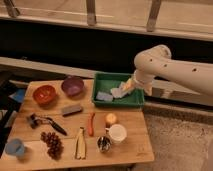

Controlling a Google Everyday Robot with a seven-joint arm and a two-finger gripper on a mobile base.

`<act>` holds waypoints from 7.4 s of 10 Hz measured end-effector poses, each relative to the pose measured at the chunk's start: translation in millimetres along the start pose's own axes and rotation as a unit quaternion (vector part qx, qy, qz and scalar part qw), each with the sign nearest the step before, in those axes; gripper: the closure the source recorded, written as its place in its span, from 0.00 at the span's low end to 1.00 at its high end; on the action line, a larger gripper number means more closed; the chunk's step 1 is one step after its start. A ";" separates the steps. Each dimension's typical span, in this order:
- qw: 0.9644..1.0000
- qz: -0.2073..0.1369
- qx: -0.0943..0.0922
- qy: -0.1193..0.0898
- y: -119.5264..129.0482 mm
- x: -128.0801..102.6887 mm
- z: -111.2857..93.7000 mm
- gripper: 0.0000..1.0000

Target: Wipe red bowl with sponge

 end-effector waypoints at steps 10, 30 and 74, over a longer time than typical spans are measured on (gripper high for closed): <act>1.000 0.000 0.000 0.000 0.0 0.0 0.0 0.20; 0.958 -0.277 -0.057 -0.044 150.8 -34.7 -6.5 0.20; 0.974 -0.111 -0.176 0.085 150.3 -28.7 202.3 1.00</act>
